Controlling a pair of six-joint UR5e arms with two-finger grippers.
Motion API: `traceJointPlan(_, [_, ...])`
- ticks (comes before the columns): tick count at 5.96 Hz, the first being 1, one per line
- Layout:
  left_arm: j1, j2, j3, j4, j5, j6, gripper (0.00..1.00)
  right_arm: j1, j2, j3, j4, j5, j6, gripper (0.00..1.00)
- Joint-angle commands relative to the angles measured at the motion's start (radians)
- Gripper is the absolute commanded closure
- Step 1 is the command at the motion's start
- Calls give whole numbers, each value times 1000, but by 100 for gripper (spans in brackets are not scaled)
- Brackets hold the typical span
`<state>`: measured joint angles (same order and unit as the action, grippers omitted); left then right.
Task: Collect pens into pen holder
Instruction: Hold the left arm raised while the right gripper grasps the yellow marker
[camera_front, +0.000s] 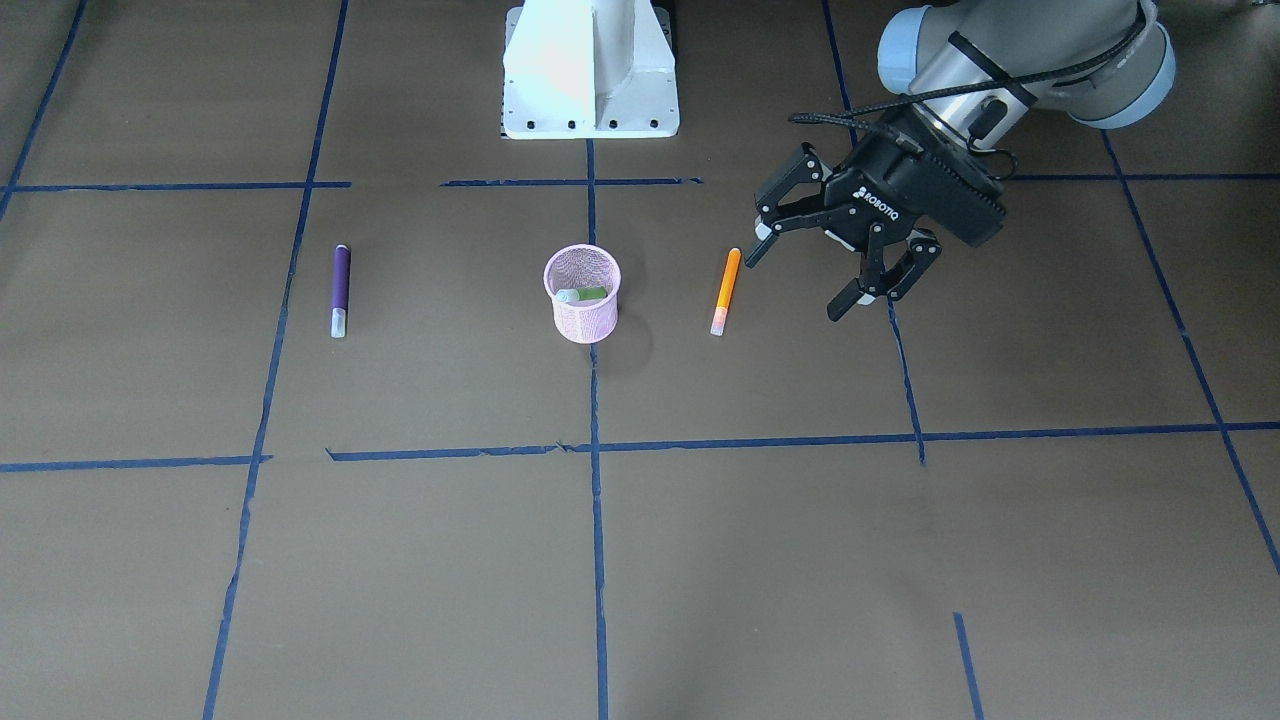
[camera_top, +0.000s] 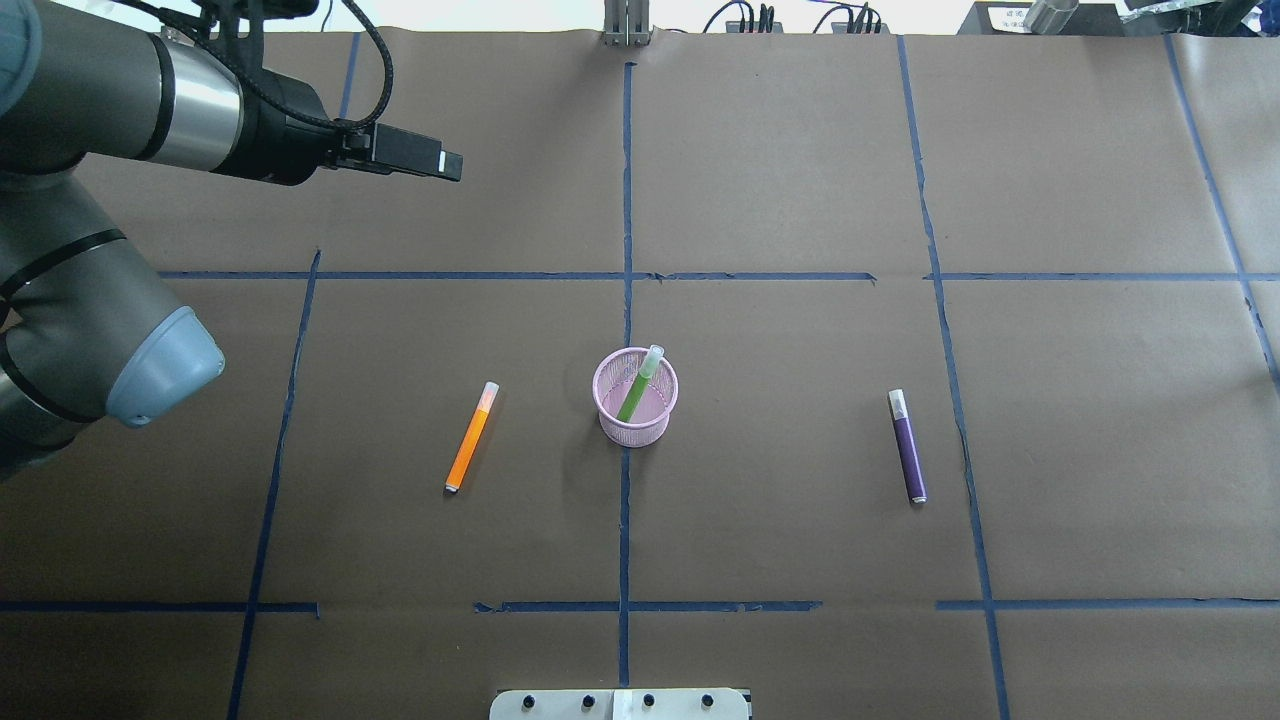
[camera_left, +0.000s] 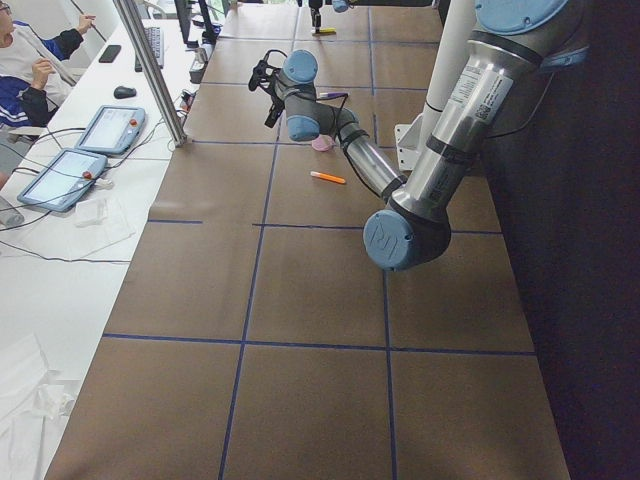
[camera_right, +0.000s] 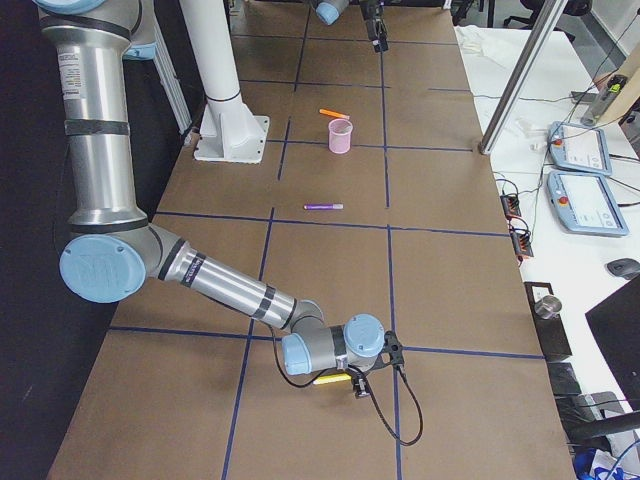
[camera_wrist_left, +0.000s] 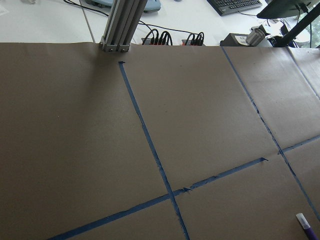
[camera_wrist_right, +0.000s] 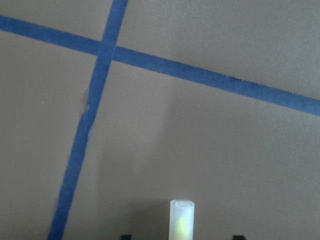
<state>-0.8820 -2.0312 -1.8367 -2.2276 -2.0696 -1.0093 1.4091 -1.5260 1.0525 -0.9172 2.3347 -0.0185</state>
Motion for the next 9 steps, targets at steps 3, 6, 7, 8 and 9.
traceJointPlan(3, [2,0,4,-1,0,2,0,-7,0,1,0,0,-3,62])
traceJointPlan(6, [2,0,4,-3,2,2,0,-6,-2,3,1,-2,-3,68])
traceJointPlan(7, [2,0,4,-3,2,2,0,-6,-5,3,3,0,-5,88])
traceJointPlan(8, [2,0,4,-3,2,2,0,-6,-14,6,7,3,-5,100])
traceJointPlan(9, [2,0,5,-3,2,2,0,-6,-14,26,9,6,-3,100])
